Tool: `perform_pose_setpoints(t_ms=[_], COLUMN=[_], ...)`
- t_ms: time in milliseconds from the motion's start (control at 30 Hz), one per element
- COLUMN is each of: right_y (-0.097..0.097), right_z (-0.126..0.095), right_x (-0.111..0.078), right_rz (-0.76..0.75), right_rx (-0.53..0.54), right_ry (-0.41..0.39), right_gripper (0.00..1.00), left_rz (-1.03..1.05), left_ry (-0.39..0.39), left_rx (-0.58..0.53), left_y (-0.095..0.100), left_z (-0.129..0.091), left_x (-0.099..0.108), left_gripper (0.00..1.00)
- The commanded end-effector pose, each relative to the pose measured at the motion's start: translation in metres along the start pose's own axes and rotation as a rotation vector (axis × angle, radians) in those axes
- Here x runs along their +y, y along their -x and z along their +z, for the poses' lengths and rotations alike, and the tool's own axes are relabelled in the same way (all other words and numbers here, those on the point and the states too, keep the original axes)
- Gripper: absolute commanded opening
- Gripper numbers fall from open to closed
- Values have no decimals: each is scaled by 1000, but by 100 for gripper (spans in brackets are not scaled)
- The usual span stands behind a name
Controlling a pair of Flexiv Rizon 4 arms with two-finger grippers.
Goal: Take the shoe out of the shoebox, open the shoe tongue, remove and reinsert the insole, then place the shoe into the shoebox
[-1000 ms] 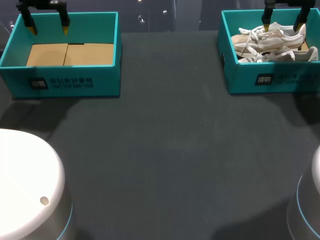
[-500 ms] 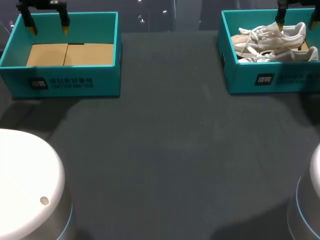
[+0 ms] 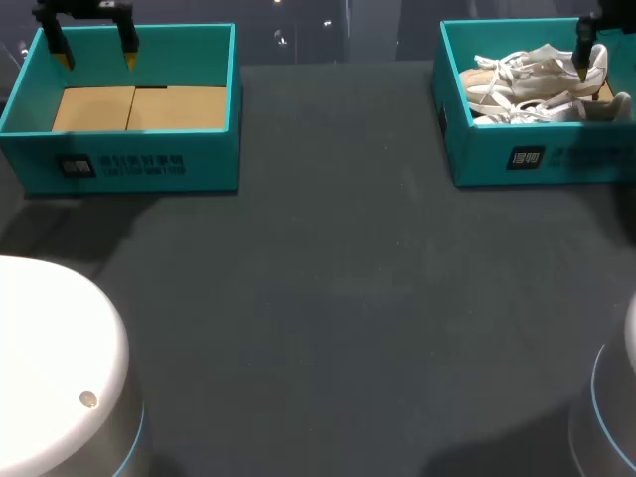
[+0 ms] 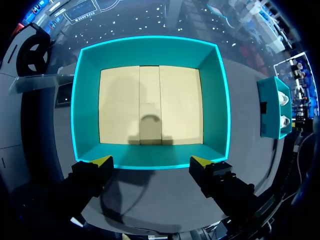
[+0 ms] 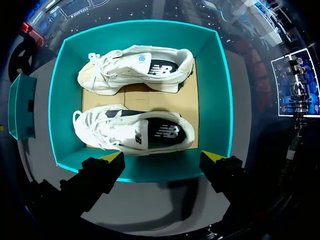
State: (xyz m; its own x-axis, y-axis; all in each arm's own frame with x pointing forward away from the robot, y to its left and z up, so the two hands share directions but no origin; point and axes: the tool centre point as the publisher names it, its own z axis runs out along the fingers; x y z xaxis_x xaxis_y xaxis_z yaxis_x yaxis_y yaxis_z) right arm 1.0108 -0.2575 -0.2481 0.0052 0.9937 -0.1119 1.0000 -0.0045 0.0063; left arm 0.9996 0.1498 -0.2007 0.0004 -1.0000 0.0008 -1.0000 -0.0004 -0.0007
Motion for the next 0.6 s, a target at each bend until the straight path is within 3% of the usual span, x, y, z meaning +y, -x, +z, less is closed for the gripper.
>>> perform_pose_setpoints(t_ms=[33,133,600], right_y=[10,17,43], right_z=[20,29,66], right_x=[6,7,13], right_rz=[-2,-2,11], right_rx=[8,7,6], right_ry=[-12,-19,-39], right_gripper=[100,91,89], left_rz=[0,0,0], left_ry=[0,0,0], left_rx=[-1,-1,-1], left_y=[0,0,0], left_z=[-1,-1,-1], left_x=[0,0,0], left_gripper=[100,100,100])
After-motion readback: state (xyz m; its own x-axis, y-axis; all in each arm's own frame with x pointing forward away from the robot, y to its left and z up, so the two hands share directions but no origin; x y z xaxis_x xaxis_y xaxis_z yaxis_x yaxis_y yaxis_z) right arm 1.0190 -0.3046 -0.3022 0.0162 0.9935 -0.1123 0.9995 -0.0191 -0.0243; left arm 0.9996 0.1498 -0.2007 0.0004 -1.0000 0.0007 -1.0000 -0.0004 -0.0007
